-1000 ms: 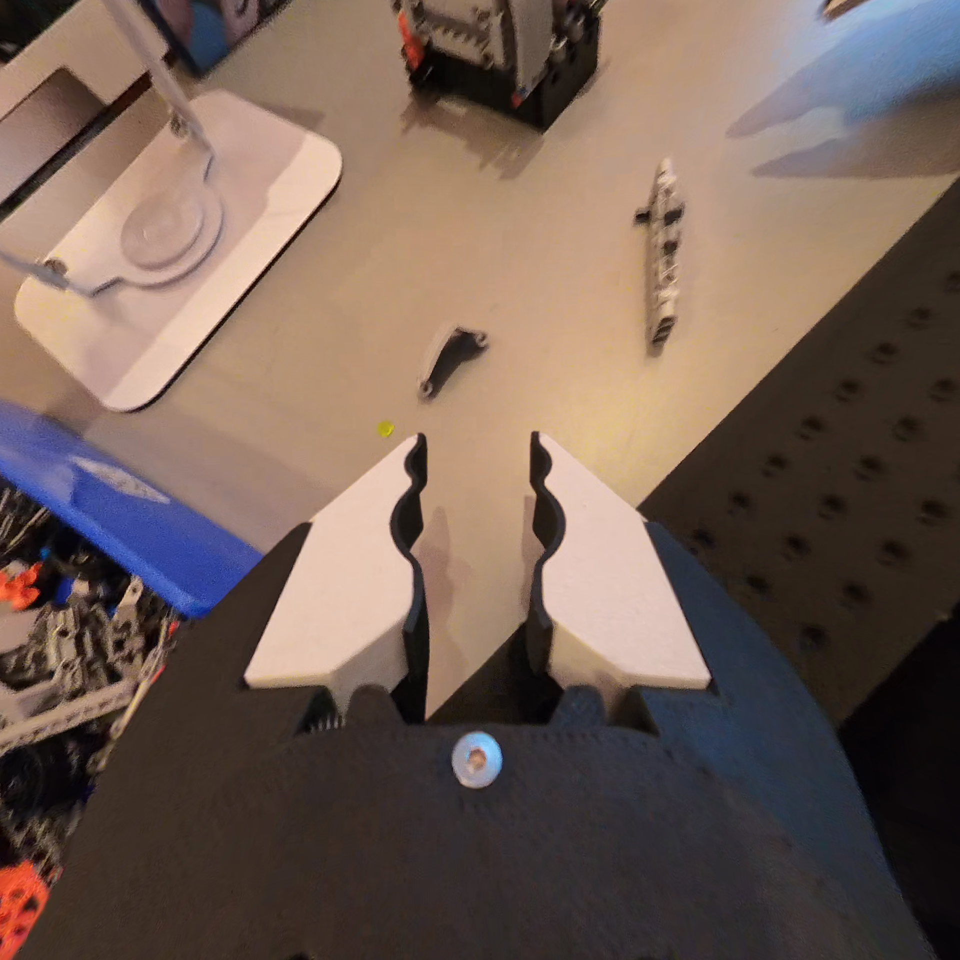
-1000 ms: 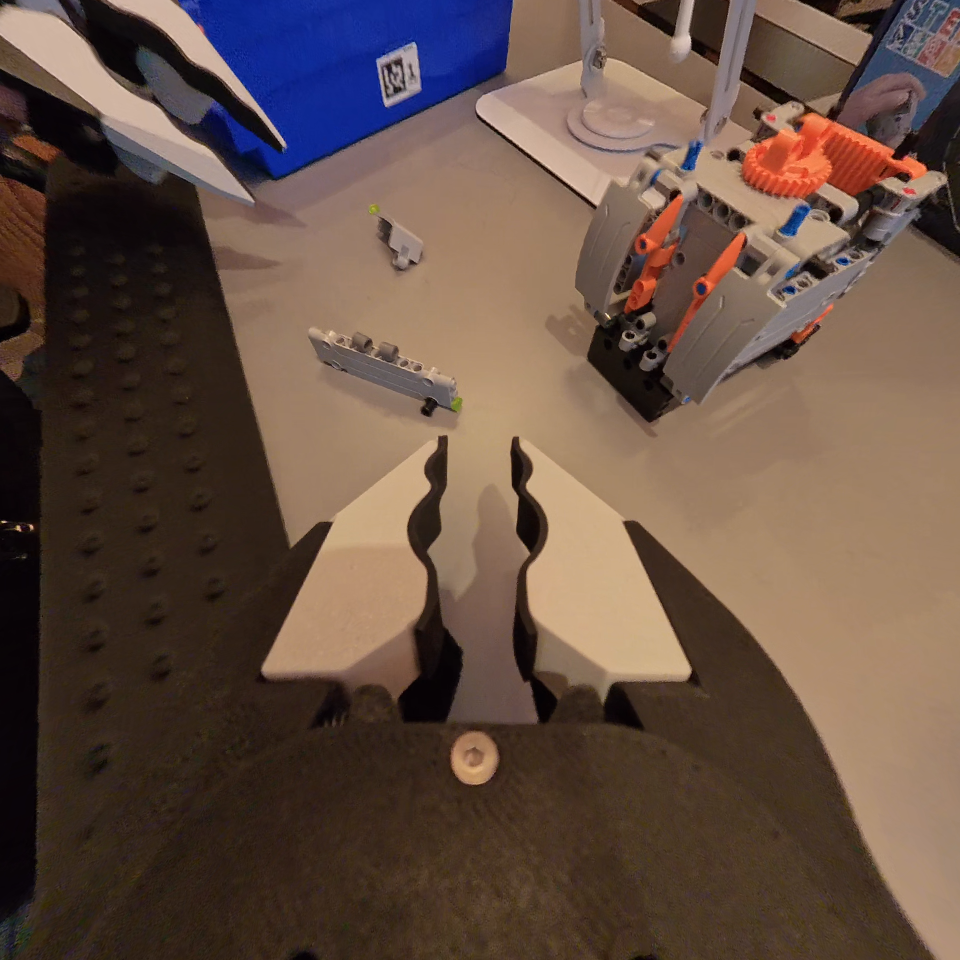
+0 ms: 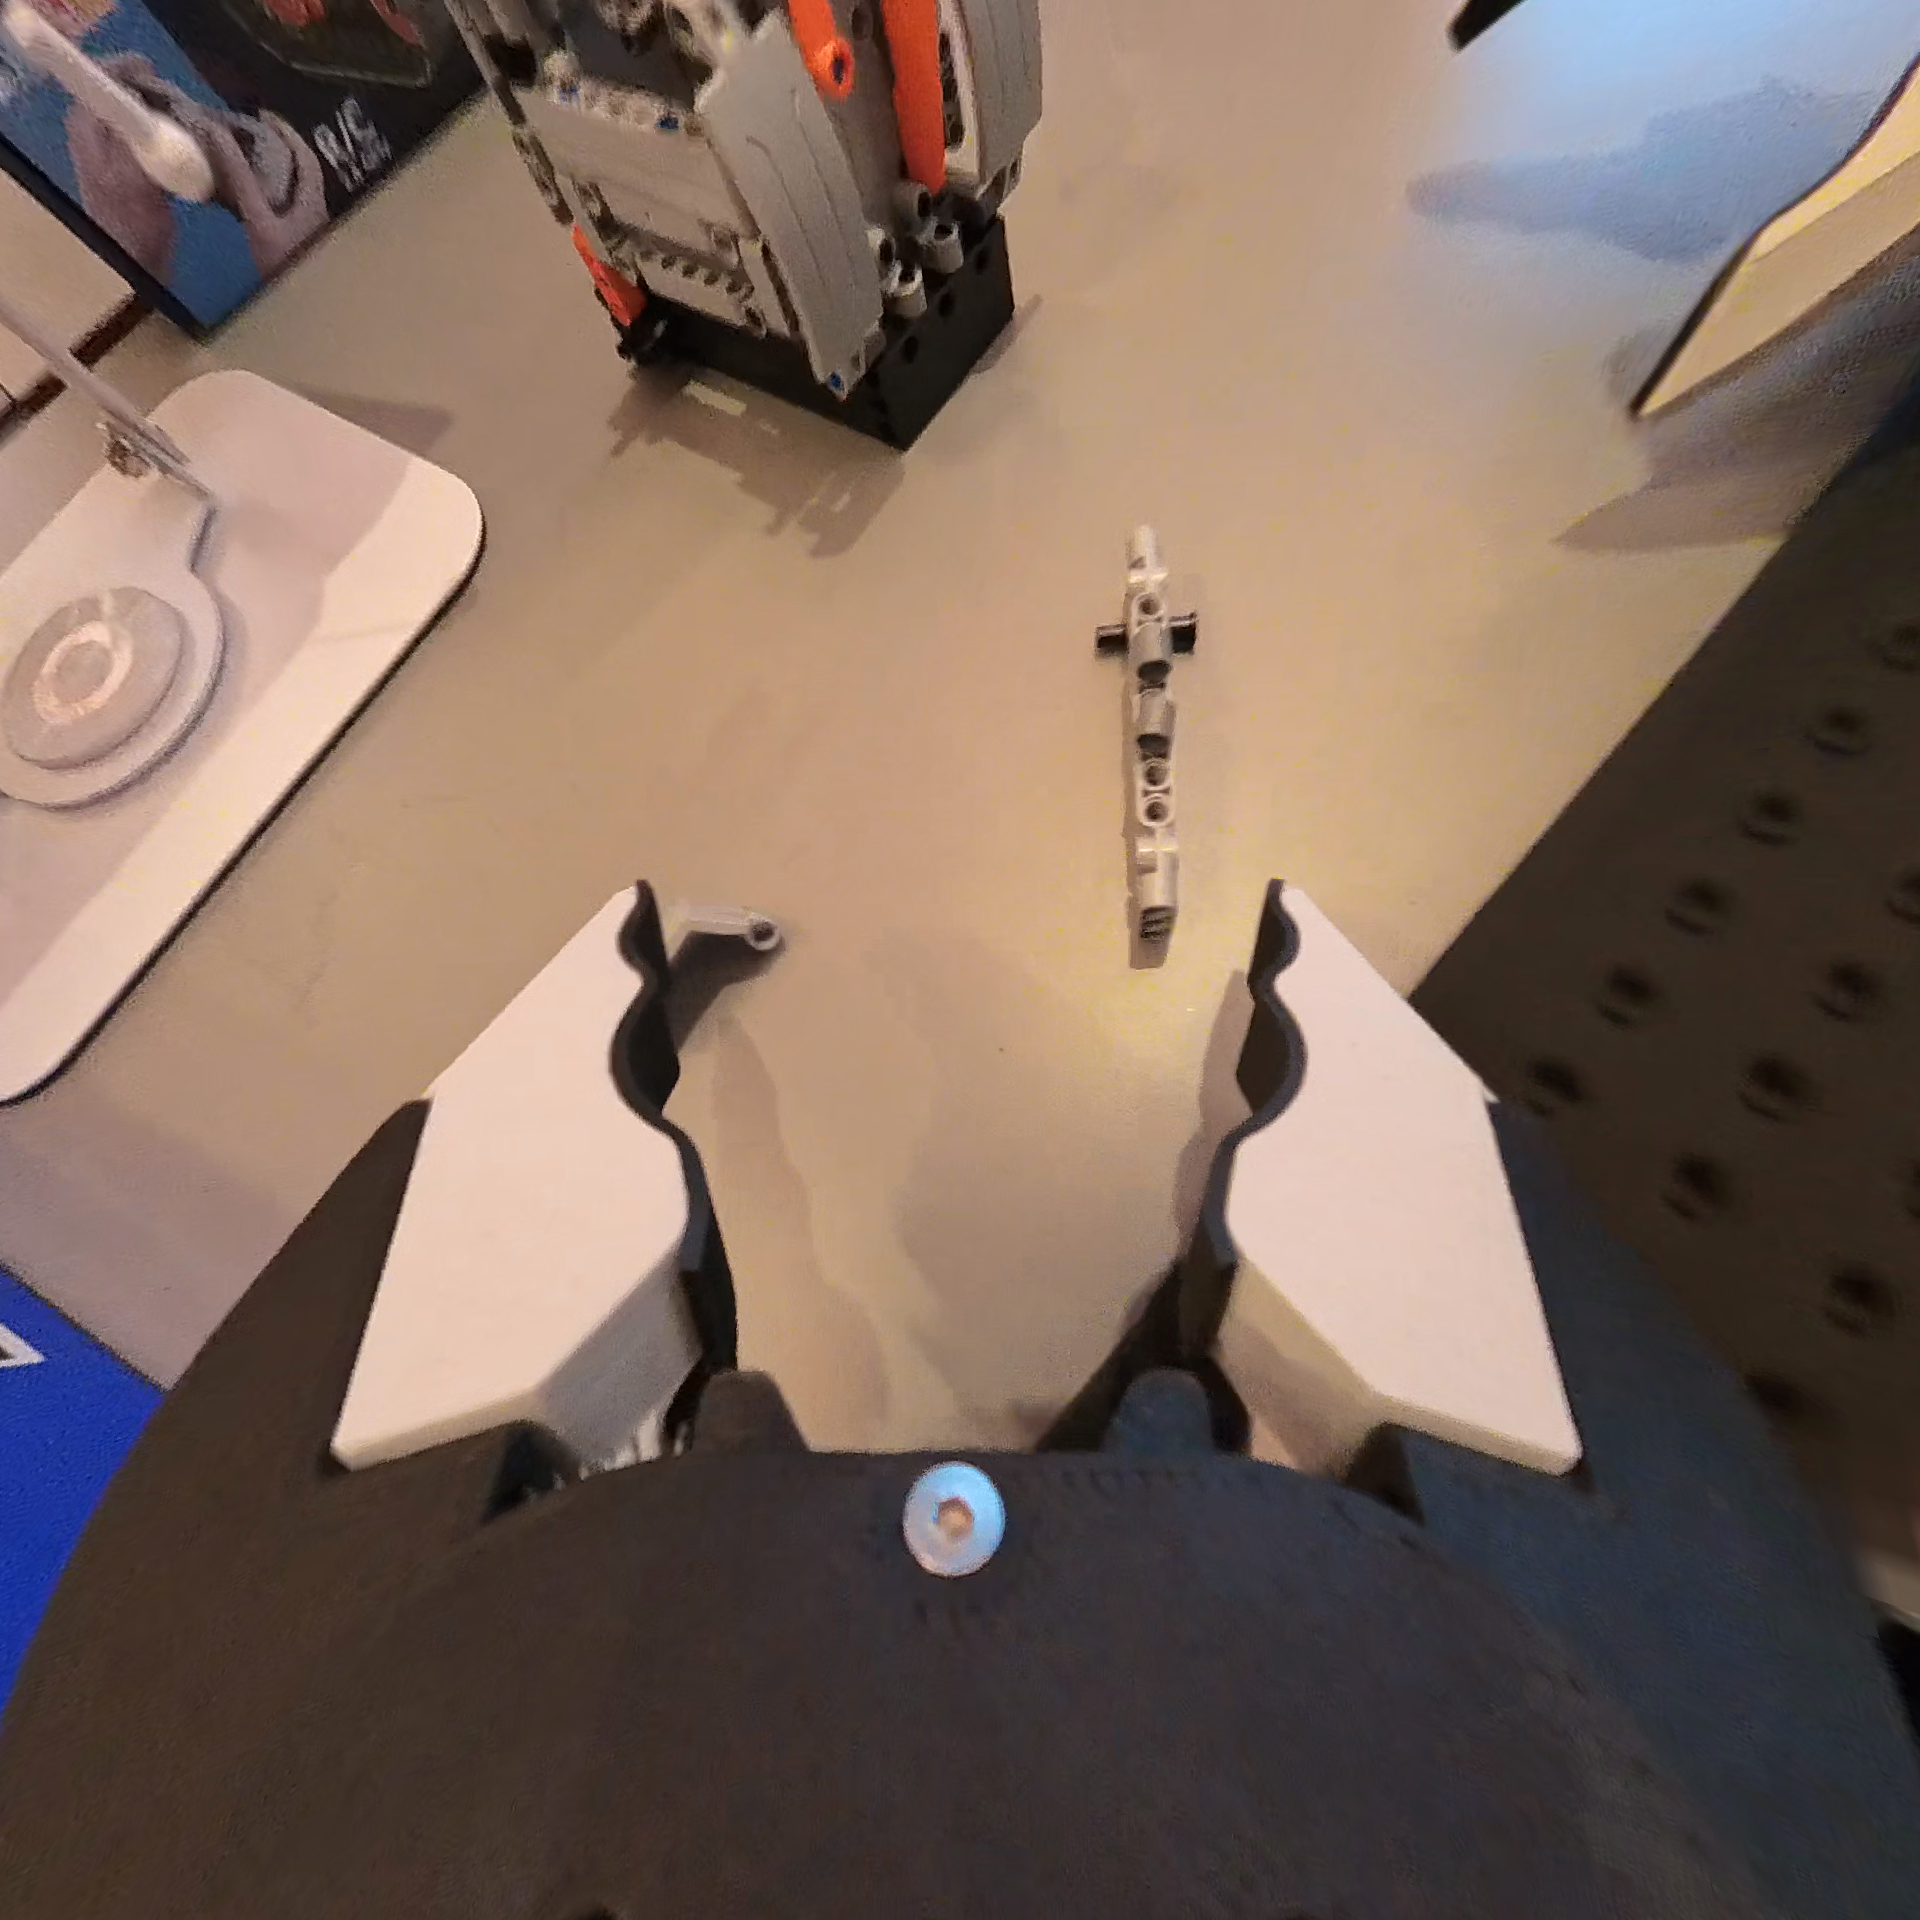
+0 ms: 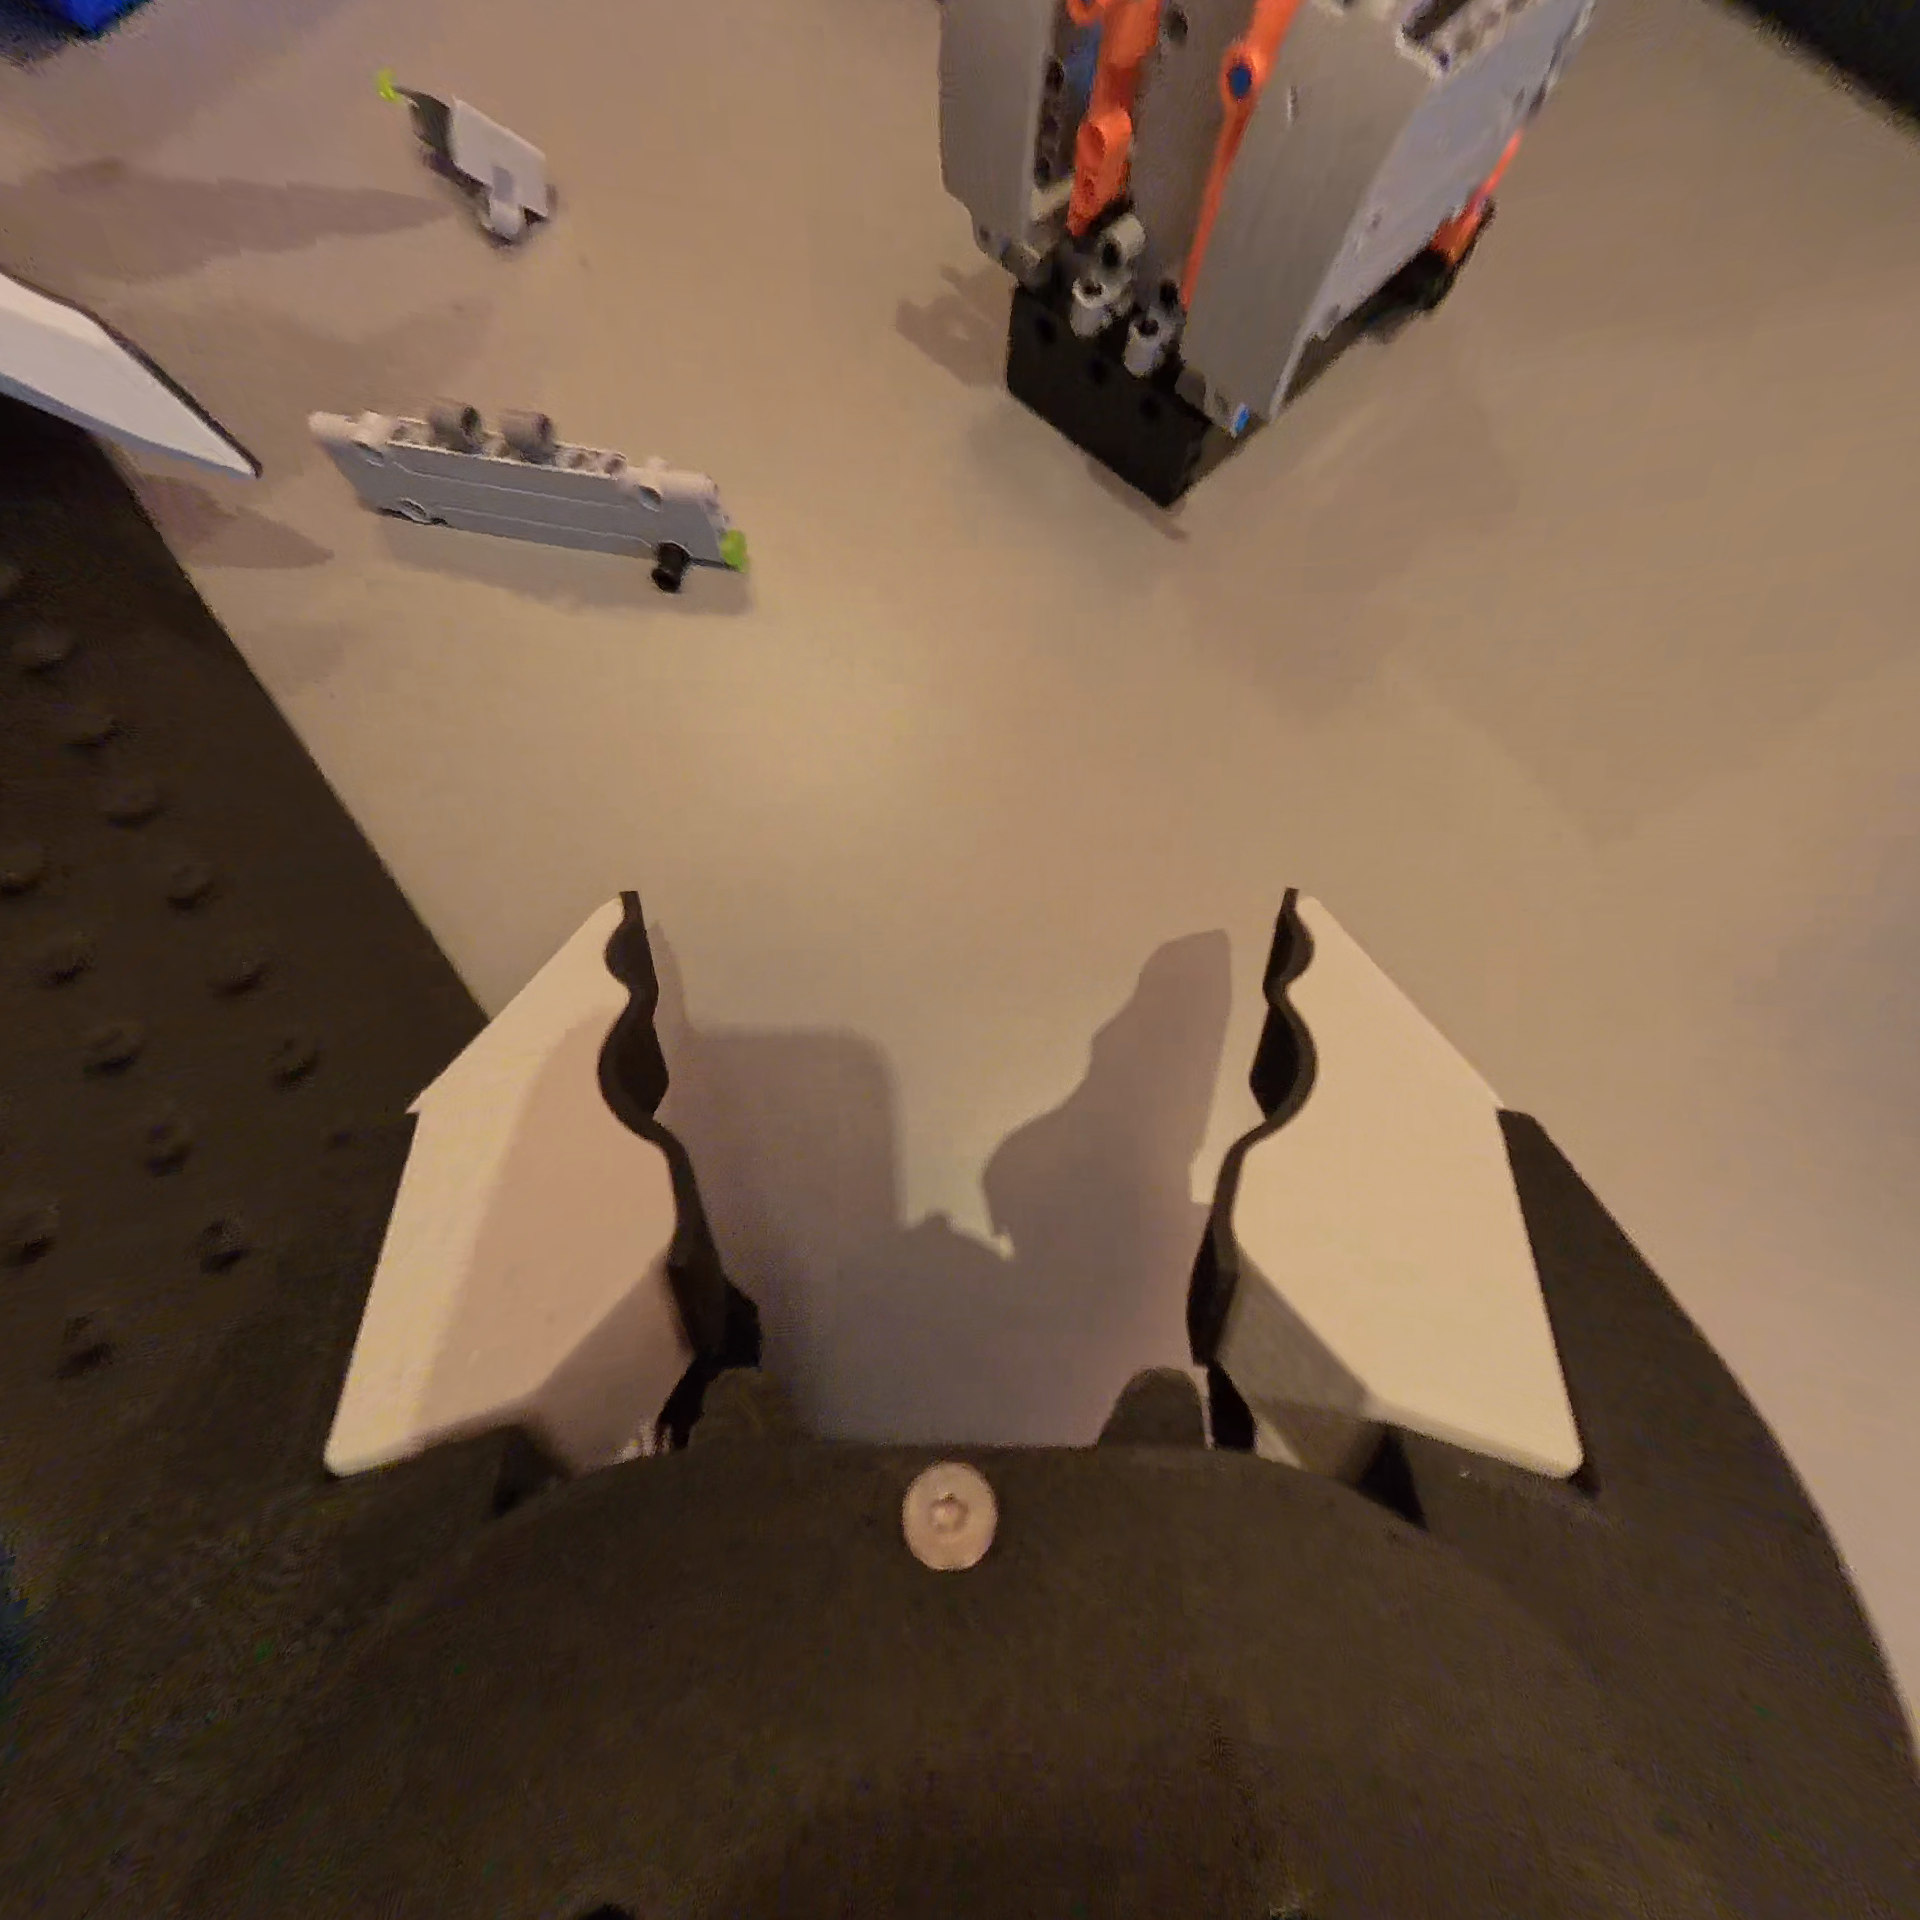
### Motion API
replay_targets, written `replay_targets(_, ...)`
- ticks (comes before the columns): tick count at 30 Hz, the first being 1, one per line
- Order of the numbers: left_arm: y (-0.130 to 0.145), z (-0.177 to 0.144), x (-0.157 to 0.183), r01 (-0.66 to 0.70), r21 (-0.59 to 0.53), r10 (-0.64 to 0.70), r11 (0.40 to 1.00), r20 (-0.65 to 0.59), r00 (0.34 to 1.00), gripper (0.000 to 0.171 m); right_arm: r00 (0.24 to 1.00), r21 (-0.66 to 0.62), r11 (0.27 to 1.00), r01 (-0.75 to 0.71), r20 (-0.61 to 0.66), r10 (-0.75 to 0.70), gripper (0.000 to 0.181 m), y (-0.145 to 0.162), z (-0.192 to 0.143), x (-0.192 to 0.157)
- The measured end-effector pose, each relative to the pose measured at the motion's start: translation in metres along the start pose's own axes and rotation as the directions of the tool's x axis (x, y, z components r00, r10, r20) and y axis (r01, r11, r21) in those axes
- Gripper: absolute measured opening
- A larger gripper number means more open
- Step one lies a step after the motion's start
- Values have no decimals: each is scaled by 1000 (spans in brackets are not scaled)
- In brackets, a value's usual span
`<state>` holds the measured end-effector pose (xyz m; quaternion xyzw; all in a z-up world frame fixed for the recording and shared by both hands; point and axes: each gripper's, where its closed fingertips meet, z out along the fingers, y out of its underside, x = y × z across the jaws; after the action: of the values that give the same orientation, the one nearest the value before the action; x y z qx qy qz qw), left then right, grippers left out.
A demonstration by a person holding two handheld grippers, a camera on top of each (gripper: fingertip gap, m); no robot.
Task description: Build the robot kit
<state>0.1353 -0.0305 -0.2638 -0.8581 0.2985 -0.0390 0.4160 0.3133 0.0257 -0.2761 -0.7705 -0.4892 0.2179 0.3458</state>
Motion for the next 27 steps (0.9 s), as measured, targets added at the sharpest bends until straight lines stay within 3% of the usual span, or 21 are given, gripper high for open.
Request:
replay_targets(5, 16, 23, -10, 47, -101, -49, 994, -15, 999, 120, 1000, -47, 999, -10, 16, 11, 131, 2, 21, 13)
replay_targets(10, 18, 36, -14, 106, -156, -114, 982, -43, 992, 131, 998, -75, 996, 37, 53, -33, 131, -1, 42, 16)
replay_targets(14, 19, 45, -14, 138, -181, -155, 974, -84, 984, 129, 994, -70, 995, 66, 88, -59, 133, -5, 47, 16)
replay_targets(22, 14, 51, -15, 132, -131, -146, 983, -96, 985, 135, 993, -58, 996, 74, 93, -68, 126, -6, 47, 15)
replay_targets(27, 13, 52, -16, 129, -88, -139, 988, -109, 984, 136, 993, -58, 995, 79, 90, -73, 131, -7, 48, 15)
